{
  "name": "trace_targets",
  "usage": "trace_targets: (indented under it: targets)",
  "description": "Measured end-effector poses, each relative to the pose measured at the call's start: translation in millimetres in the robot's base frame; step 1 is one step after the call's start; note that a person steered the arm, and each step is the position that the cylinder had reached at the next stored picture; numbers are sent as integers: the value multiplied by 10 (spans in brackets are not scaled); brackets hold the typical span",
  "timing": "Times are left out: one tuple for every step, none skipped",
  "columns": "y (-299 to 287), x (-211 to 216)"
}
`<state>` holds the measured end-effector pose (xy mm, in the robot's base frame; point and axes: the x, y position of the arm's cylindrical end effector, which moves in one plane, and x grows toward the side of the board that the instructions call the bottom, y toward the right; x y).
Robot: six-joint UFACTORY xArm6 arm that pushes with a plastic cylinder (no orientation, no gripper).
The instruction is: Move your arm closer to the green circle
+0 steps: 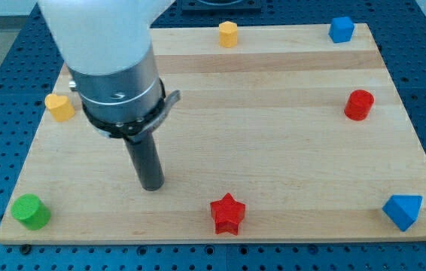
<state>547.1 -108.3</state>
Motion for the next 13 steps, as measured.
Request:
trace_targets:
  targets:
    - [-184, 0]
    - [-340, 0]
    - [-483, 0]
    - [-669, -13]
    - [-829, -13]
    - [-995, -13]
    - [-1128, -13]
    - [-1231, -13]
    - [-1243, -13]
    - [-1243, -13]
    - [-1279, -13]
    - [-1340, 13]
    - [-1419, 34]
